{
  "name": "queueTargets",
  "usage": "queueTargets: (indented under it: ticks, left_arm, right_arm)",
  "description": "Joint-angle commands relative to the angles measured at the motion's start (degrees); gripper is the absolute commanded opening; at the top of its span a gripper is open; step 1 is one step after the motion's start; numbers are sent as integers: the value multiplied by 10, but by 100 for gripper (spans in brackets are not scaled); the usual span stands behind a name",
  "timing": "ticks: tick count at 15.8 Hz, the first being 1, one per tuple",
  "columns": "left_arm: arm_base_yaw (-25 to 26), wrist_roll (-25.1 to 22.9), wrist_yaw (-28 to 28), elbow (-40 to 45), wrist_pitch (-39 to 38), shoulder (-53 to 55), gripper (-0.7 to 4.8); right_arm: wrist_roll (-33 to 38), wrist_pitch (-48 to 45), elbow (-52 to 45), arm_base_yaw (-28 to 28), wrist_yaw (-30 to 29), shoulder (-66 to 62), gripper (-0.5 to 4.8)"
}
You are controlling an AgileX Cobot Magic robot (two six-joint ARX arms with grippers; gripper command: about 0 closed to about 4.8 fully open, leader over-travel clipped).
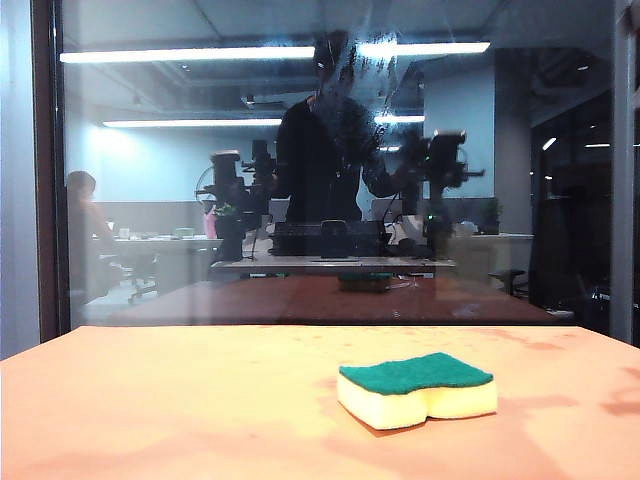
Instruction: Pick up the sponge from the table, wipe the water off the glass, and finally place the sponge back on the table.
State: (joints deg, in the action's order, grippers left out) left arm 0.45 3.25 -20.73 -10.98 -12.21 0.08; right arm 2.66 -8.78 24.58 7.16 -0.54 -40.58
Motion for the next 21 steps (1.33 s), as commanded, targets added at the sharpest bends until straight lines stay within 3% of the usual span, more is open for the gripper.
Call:
queueTargets:
  ticks: [1, 5, 11, 16, 19, 21]
  left_arm:
    - [0, -25, 43, -3, 10, 1, 25]
    - [0, -44, 101, -3, 11, 1, 25]
    - [0, -63, 109, 16, 70, 1, 25]
    - [0, -63, 120, 55, 141, 1, 25]
    - [0, -62, 120, 100, 226, 1, 25]
    - [0, -63, 122, 105, 222, 1, 25]
  right_arm:
    - [-12, 0, -37, 0, 40, 86, -9]
    - [-12, 10, -133, 0, 70, 237, -9]
    - [-12, 105, -167, 0, 86, 395, -9]
    - [-12, 120, -173, 0, 89, 404, -9]
    - [-12, 121, -176, 0, 99, 404, -9]
    - [-14, 118, -186, 0, 99, 405, -9]
